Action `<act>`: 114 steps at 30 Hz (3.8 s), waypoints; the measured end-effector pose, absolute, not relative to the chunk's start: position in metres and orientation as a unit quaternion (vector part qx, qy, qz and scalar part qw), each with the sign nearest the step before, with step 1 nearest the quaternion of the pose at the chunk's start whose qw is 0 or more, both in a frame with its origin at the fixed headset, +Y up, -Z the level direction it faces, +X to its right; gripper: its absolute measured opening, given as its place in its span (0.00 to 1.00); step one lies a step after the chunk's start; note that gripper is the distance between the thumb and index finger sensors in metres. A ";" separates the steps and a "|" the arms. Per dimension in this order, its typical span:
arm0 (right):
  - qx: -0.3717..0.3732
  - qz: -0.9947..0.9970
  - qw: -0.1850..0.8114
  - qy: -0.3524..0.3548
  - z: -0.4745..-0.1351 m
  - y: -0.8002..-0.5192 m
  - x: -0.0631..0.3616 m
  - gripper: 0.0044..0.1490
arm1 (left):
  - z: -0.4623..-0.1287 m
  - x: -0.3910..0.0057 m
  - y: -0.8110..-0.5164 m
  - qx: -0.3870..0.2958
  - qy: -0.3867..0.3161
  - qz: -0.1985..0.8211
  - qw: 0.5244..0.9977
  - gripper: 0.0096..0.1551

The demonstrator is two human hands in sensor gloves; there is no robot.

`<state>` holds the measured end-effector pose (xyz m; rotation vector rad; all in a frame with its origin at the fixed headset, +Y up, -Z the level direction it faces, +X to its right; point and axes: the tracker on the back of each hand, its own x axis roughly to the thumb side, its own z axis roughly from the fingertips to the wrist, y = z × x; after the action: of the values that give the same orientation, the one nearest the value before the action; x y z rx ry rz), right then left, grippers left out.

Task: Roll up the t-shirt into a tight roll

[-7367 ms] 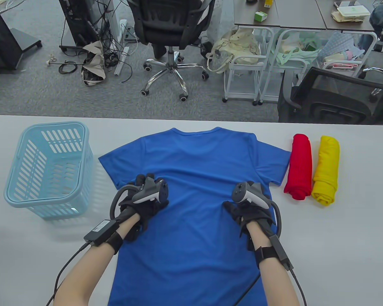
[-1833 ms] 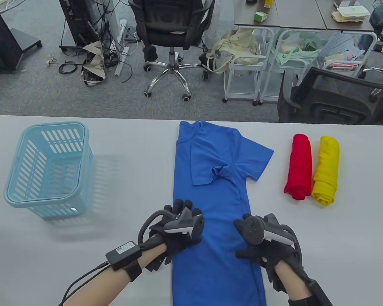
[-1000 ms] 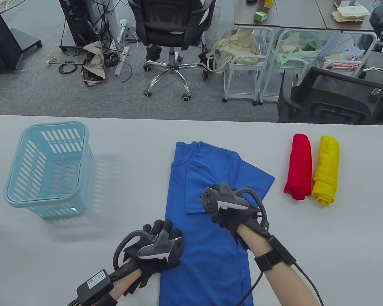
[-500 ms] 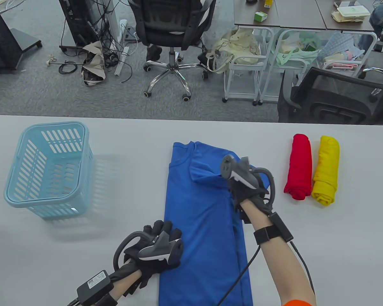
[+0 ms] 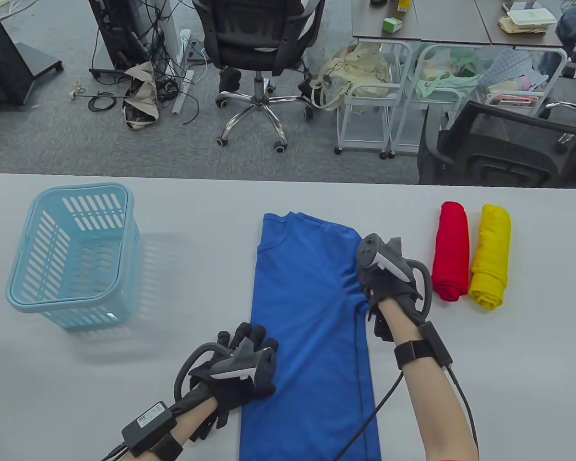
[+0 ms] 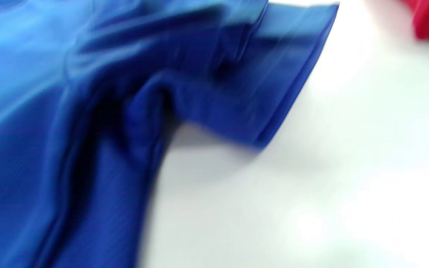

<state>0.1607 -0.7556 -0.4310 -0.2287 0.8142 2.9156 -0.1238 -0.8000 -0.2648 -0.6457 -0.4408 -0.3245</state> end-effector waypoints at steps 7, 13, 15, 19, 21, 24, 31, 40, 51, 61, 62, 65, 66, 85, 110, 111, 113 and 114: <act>-0.157 0.942 0.003 0.298 -0.443 -0.769 0.178 0.44 | -0.264 -0.126 -0.801 -0.330 -0.214 -0.138 0.909 0.50; -0.219 0.949 -0.040 0.224 -0.434 -0.741 0.191 0.54 | -0.265 -0.127 -0.803 -0.333 -0.219 -0.131 0.908 0.50; -0.223 0.942 -0.032 0.248 -0.433 -0.746 0.192 0.57 | -0.265 -0.127 -0.803 -0.334 -0.219 -0.129 0.908 0.50; -0.228 0.943 -0.044 0.239 -0.435 -0.755 0.181 0.59 | -0.265 -0.127 -0.803 -0.333 -0.219 -0.129 0.908 0.50; -0.226 0.948 -0.033 0.223 -0.437 -0.753 0.175 0.54 | -0.265 -0.127 -0.803 -0.333 -0.219 -0.129 0.908 0.50; -0.231 0.950 0.030 0.209 -0.441 -0.756 0.168 0.47 | -0.266 -0.127 -0.803 -0.334 -0.219 -0.129 0.908 0.50; -0.086 0.963 0.173 0.187 -0.437 -0.689 0.135 0.42 | -0.266 -0.128 -0.804 -0.335 -0.221 -0.124 0.908 0.50; 0.037 0.966 0.134 0.218 -0.406 -0.686 0.107 0.40 | -0.266 -0.128 -0.803 -0.335 -0.219 -0.125 0.908 0.50; 0.115 0.923 -0.034 0.365 -0.403 -0.776 0.074 0.51 | -0.289 -0.146 -0.797 -0.305 -0.164 -0.112 0.931 0.48; 0.115 0.935 0.038 0.332 -0.406 -0.762 0.077 0.52 | -0.291 -0.162 -0.780 -0.247 -0.150 -0.067 0.955 0.48; 0.124 0.937 0.035 0.325 -0.397 -0.757 0.079 0.52 | -0.289 -0.161 -0.777 -0.245 -0.156 -0.060 0.955 0.48; 0.152 0.939 0.016 0.309 -0.358 -0.746 0.089 0.54 | -0.274 -0.150 -0.768 -0.244 -0.199 -0.032 0.949 0.48; 0.161 0.935 0.008 0.315 -0.342 -0.745 0.092 0.54 | -0.268 -0.145 -0.767 -0.249 -0.211 -0.028 0.945 0.48; 0.165 0.906 -0.005 0.391 -0.329 -0.789 0.095 0.57 | -0.318 -0.124 -0.801 -0.373 -0.162 -0.129 0.904 0.48; 0.112 0.914 0.053 0.386 -0.415 -0.787 0.098 0.59 | -0.277 -0.146 -0.796 -0.345 -0.191 -0.125 0.911 0.49; 0.109 0.916 0.052 0.382 -0.415 -0.786 0.098 0.59 | -0.274 -0.147 -0.799 -0.332 -0.190 -0.149 0.912 0.49; 0.079 0.930 0.001 0.358 -0.411 -0.778 0.093 0.59 | -0.273 -0.148 -0.801 -0.315 -0.192 -0.154 0.917 0.49; 0.075 0.932 -0.012 0.356 -0.408 -0.775 0.091 0.58 | -0.273 -0.148 -0.801 -0.326 -0.190 -0.144 0.915 0.49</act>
<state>0.0908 -0.7753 -0.4077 0.2360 1.1260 2.9495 -0.1485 -0.8011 -0.2733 -0.6703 -0.3912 -0.2963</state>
